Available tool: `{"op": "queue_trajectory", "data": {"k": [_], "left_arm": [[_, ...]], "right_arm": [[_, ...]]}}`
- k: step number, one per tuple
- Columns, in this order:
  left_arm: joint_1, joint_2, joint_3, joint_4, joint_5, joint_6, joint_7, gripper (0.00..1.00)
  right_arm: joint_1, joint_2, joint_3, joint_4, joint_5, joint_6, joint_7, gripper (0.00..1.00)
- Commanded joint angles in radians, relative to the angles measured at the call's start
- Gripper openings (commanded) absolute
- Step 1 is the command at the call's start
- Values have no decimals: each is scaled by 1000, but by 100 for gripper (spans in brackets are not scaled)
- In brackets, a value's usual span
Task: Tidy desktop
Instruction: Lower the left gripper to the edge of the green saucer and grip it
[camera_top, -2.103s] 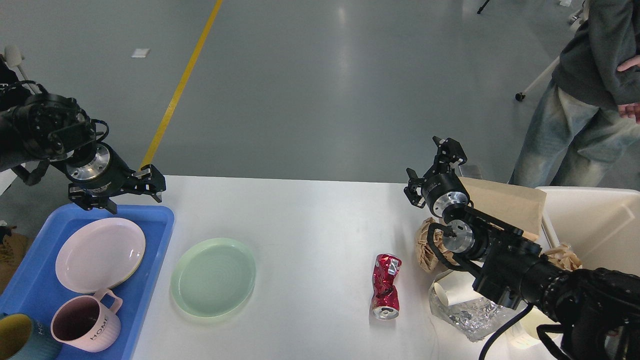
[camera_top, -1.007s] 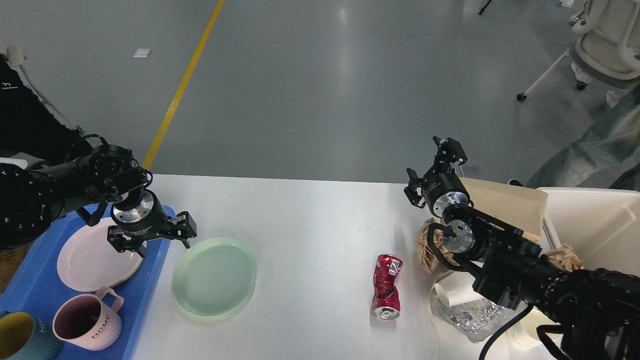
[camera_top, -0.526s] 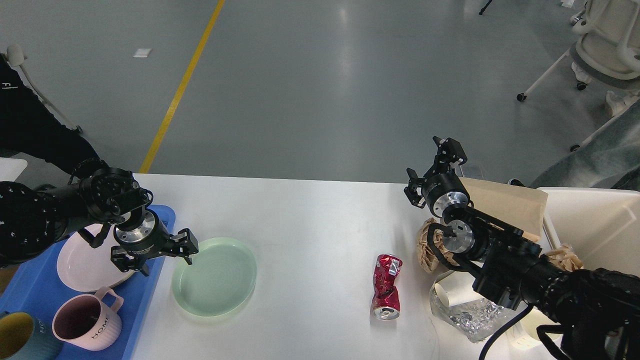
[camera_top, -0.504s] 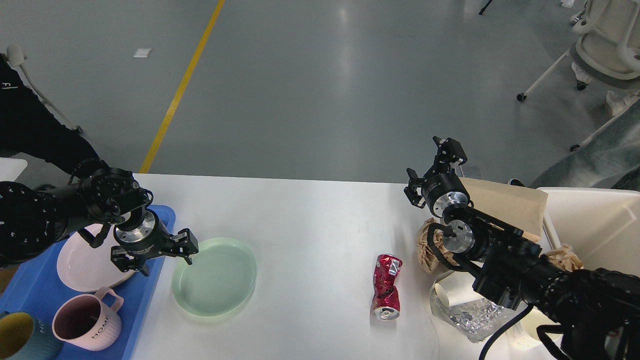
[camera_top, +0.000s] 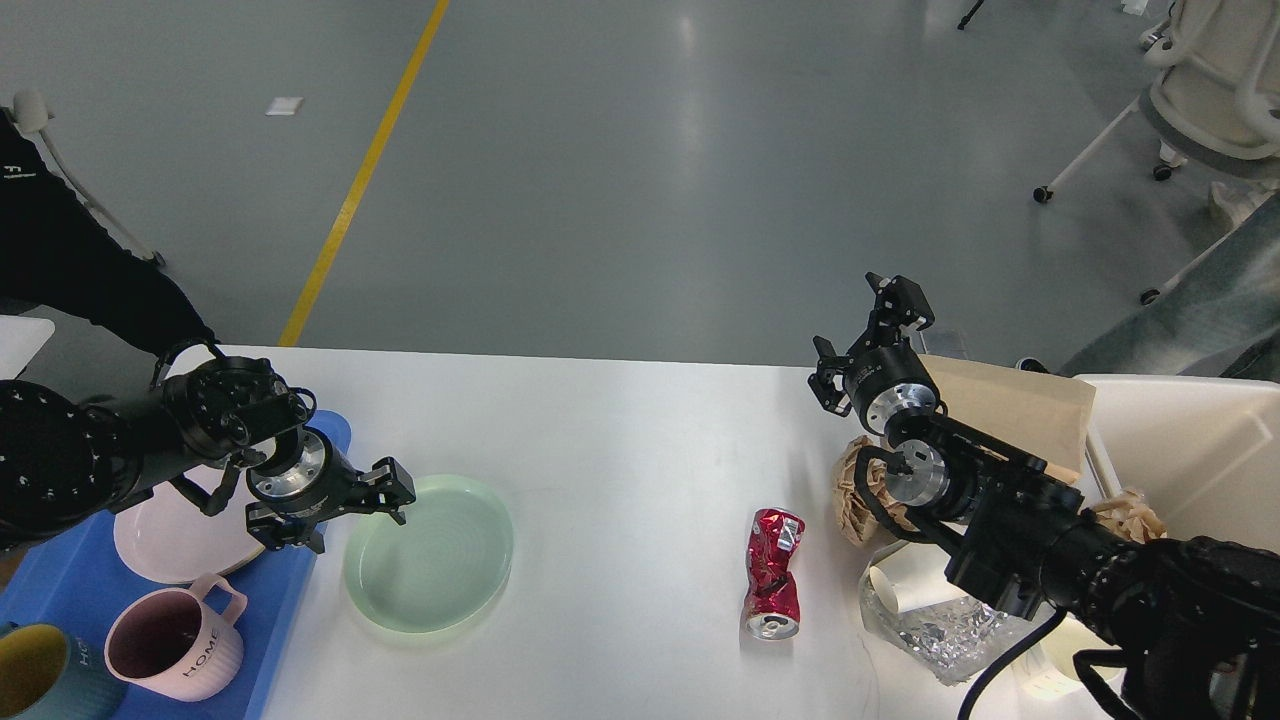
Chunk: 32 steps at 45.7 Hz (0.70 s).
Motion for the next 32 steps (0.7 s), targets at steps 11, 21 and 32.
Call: {"op": "queue_trajectory", "data": {"k": [11, 21, 32], "left_arm": [[23, 0, -19, 0, 0, -12, -4, 92], [30, 2, -19, -2, 0, -32, -4, 92], [39, 0, -19, -12, 0, -41, -4, 92]], "right_arm": [[0, 0, 0, 0, 0, 0, 0, 100], [0, 0, 0, 0, -1, 0, 0, 100], [0, 0, 0, 0, 0, 0, 0, 100]]}}
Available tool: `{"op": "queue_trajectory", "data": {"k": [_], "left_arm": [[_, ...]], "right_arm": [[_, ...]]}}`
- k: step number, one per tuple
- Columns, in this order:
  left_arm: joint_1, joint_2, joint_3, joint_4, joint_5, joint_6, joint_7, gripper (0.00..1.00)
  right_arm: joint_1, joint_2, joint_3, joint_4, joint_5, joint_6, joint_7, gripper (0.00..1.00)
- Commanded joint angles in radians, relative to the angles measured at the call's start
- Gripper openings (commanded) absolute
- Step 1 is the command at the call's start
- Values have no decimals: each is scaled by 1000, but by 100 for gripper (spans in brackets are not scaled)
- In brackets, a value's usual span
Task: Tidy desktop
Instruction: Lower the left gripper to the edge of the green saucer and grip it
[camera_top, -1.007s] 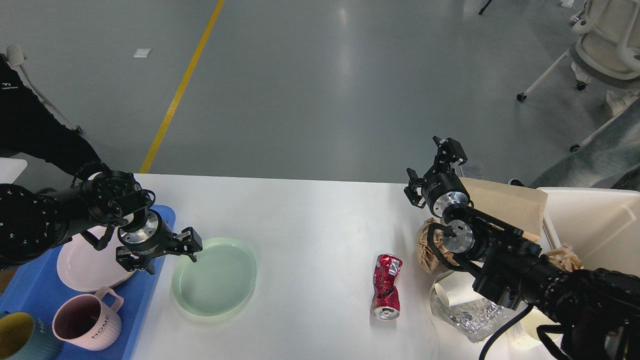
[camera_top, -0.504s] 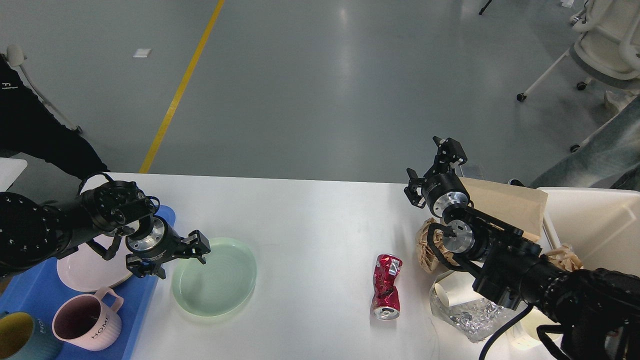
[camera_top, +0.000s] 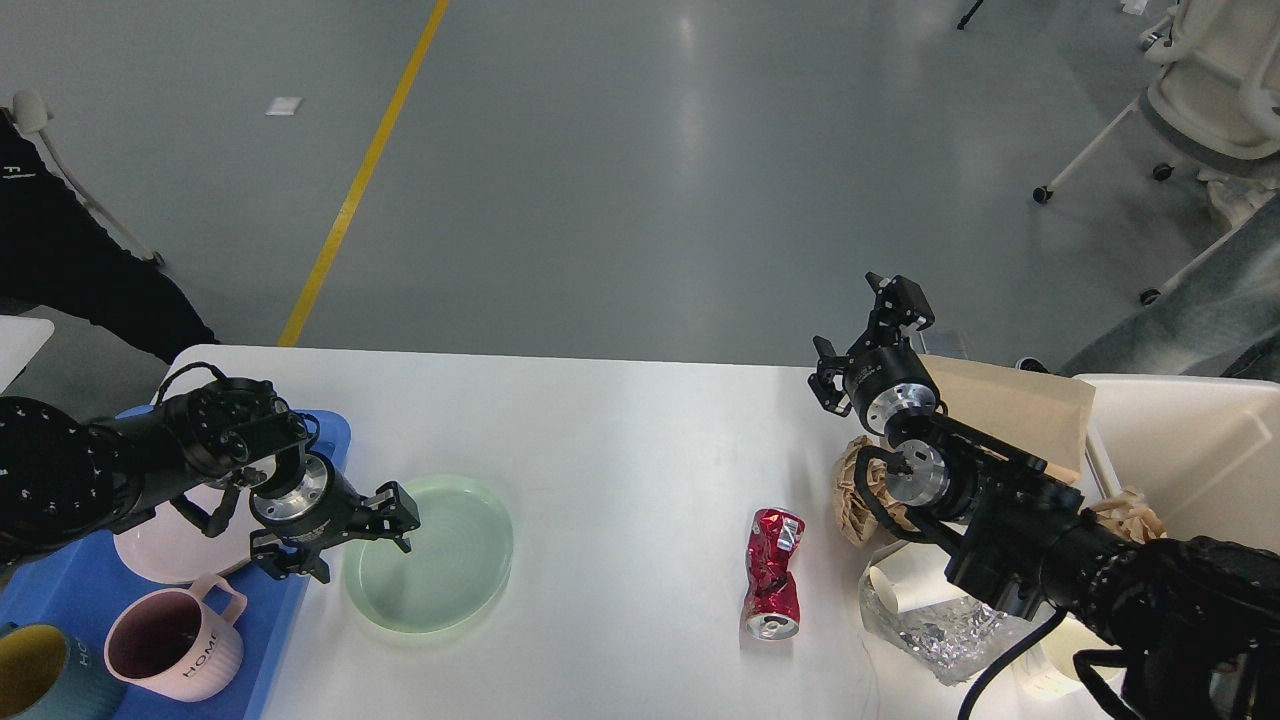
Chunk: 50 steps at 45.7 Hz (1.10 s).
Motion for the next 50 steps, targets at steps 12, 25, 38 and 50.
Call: {"op": "queue_trajectory", "data": {"k": [12, 25, 38, 50], "left_arm": [[6, 0, 2, -7, 0, 6, 2, 91], [19, 2, 5, -7, 2, 15, 2, 89], [29, 6, 5, -7, 2, 9, 14, 64], [29, 9, 3, -7, 0, -2, 16, 35]], "right_arm": [[0, 0, 0, 0, 0, 0, 0, 100], [0, 0, 0, 0, 0, 0, 0, 100], [0, 0, 0, 0, 0, 0, 0, 100], [0, 0, 0, 0, 0, 0, 0, 100]]}}
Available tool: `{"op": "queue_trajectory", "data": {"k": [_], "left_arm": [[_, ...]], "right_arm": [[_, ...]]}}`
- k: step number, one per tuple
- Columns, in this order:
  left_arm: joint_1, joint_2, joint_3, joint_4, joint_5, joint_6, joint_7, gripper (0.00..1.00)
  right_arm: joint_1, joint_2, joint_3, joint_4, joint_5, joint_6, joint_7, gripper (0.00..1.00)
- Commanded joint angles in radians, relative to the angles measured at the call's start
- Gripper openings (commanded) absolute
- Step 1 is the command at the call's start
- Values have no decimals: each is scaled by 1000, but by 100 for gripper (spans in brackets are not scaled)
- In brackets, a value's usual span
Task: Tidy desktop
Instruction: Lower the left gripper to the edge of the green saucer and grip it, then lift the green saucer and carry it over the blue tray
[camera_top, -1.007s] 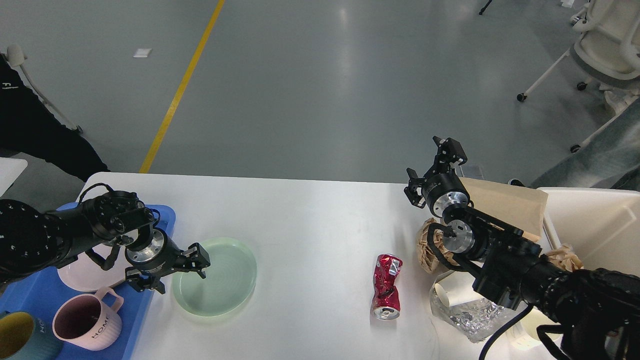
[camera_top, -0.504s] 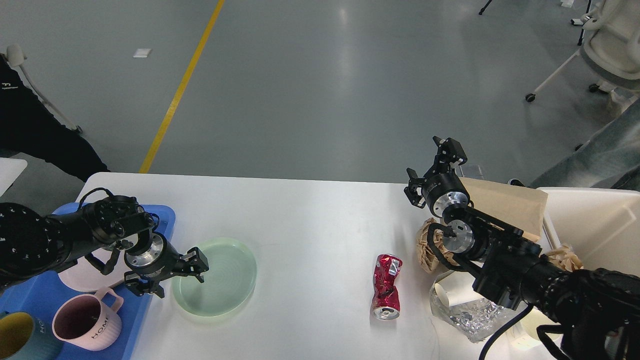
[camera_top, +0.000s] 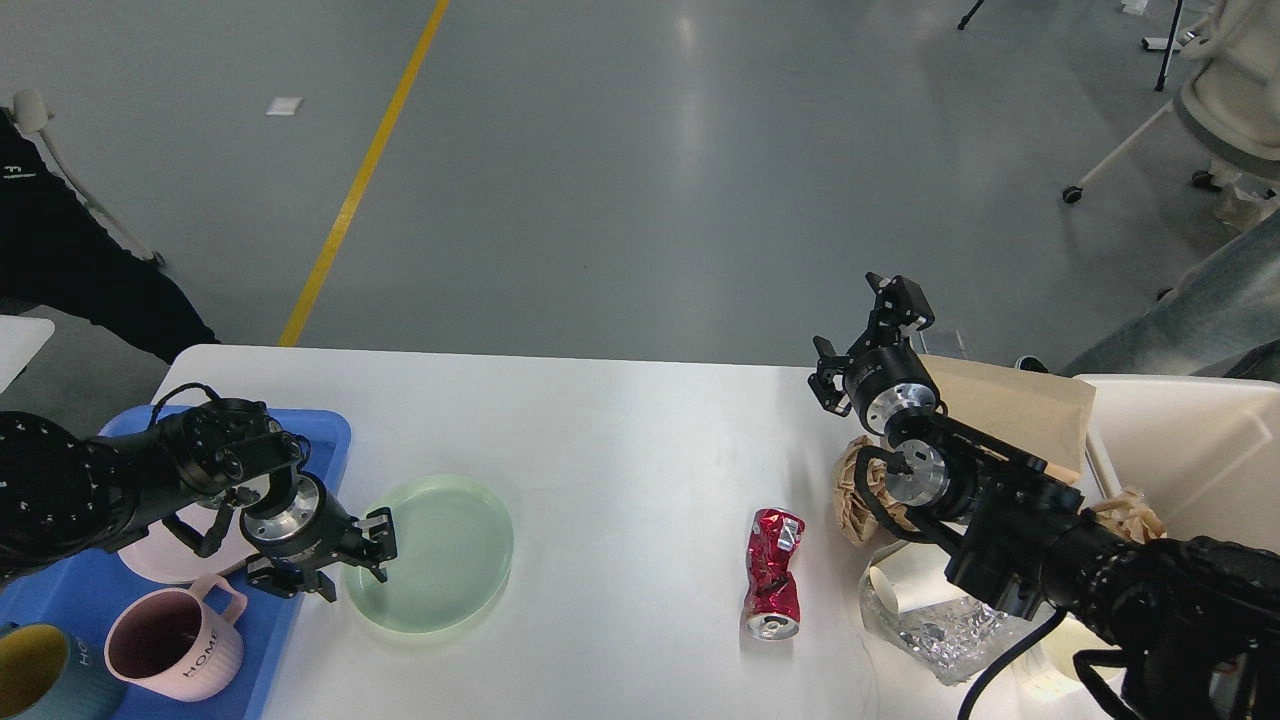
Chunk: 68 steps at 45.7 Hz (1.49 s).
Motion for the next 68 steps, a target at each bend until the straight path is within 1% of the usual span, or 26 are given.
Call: {"op": "queue_trajectory", "data": {"k": [1, 3, 5, 6, 8, 10, 20, 27, 34, 37, 49, 57, 68], "left_arm": [[0, 0, -2, 0, 1, -14, 0, 30], [0, 0, -2, -1, 0, -36, 3, 17], [0, 2, -2, -1, 0, -83, 9, 3], [0, 2, 0, -1, 0, -108, 13, 0], [0, 3, -2, -1, 0, -138, 18, 0], [0, 3, 0, -1, 0, -148, 20, 0], [0, 9, 2, 2, 0, -142, 21, 0], [0, 11, 3, 3, 0, -117, 21, 0], [-17, 13, 3, 3, 0, -128, 21, 0], [-44, 25, 6, 2, 0, -148, 24, 0], [-216, 132, 0, 2, 0, -276, 23, 0], [-346, 186, -5, -1, 0, -276, 21, 0], [-468, 287, -29, -3, -2, -276, 20, 0]], "right_arm": [[0, 0, 0, 0, 0, 0, 0, 100], [0, 0, 0, 0, 0, 0, 0, 100], [0, 0, 0, 0, 0, 0, 0, 100], [0, 0, 0, 0, -2, 0, 0, 100], [0, 0, 0, 0, 0, 0, 0, 100], [0, 0, 0, 0, 0, 0, 0, 100], [0, 0, 0, 0, 0, 0, 0, 100], [0, 0, 0, 0, 0, 0, 0, 100], [0, 0, 0, 0, 0, 0, 0, 100], [0, 0, 0, 0, 0, 0, 0, 100], [0, 0, 0, 0, 0, 0, 0, 100], [0, 0, 0, 0, 0, 0, 0, 100], [0, 0, 0, 0, 0, 0, 0, 100]]}}
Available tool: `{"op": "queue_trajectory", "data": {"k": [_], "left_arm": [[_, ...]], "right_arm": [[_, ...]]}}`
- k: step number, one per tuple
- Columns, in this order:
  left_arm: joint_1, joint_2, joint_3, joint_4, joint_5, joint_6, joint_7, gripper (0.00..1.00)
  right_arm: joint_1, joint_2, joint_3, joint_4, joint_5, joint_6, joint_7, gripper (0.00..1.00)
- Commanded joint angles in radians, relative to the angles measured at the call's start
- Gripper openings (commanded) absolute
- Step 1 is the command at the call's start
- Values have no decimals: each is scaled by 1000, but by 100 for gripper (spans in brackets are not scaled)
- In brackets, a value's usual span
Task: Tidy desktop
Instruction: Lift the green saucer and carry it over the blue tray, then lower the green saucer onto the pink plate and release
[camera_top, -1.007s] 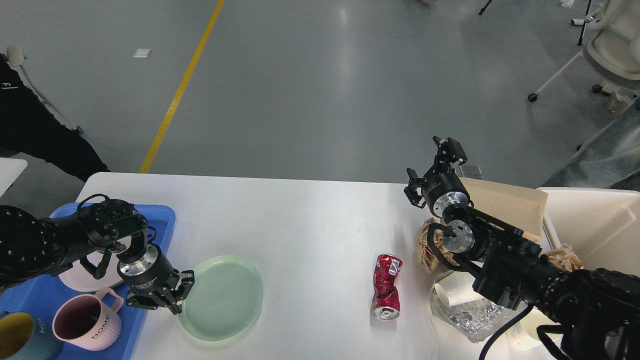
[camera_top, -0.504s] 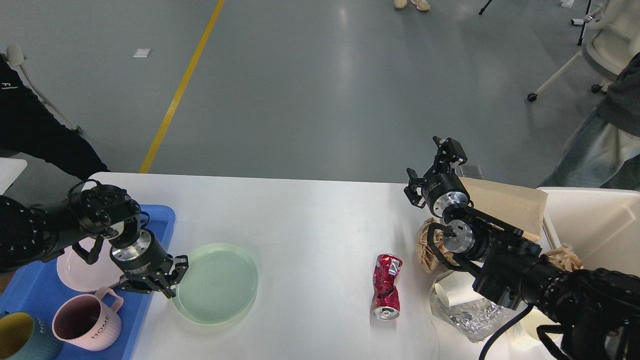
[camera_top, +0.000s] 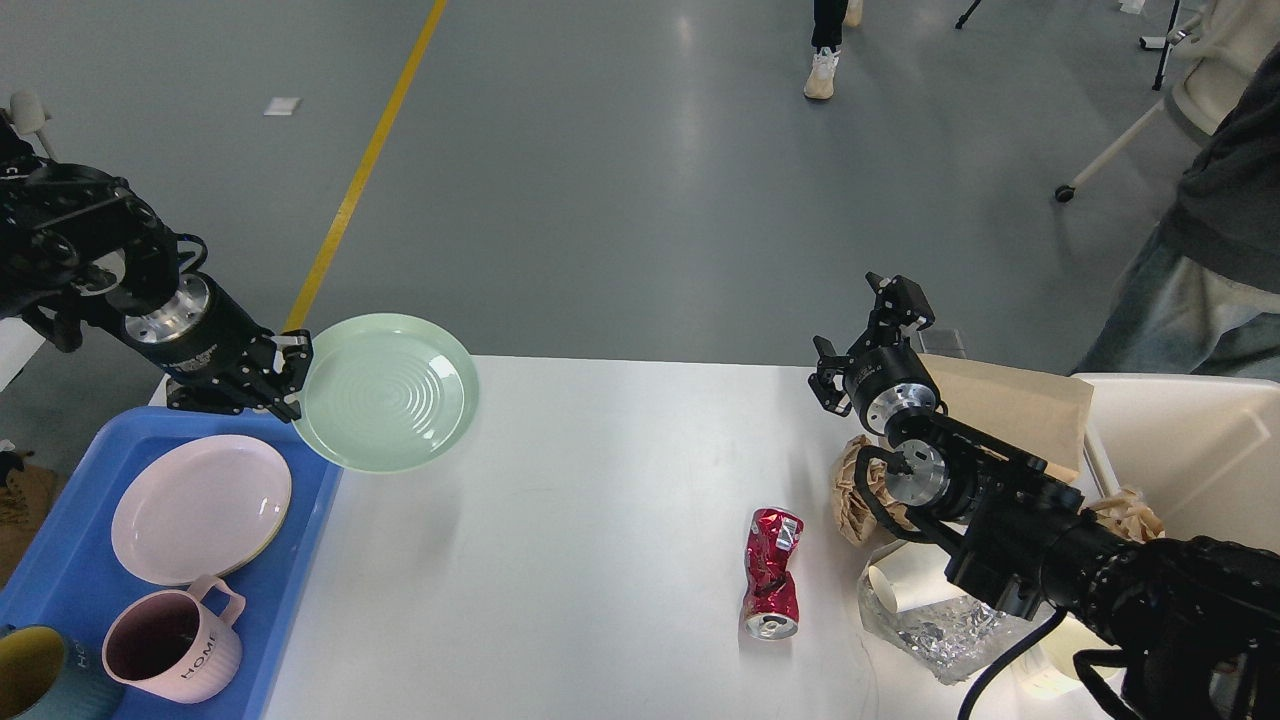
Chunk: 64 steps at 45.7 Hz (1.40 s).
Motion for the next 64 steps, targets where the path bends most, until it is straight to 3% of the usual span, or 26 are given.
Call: {"op": "queue_trajectory", "data": {"k": [1, 11, 18, 30, 44, 64], "left_arm": [[-61, 69, -16, 0, 0, 0, -2, 0], [-50, 227, -42, 9, -3, 0, -4, 0], [29, 340, -110, 17, -2, 0, -7, 0], [244, 345, -205, 84, -5, 0, -1, 0], [494, 327, -483, 222, 2, 0, 5, 0], [576, 304, -507, 227, 3, 0, 7, 1]], "right_arm": [[0, 0, 0, 0, 0, 0, 0, 100], [0, 0, 0, 0, 0, 0, 0, 100], [0, 0, 0, 0, 0, 0, 0, 100], [0, 0, 0, 0, 0, 0, 0, 100], [0, 0, 0, 0, 0, 0, 0, 100], [0, 0, 0, 0, 0, 0, 0, 100]]}}
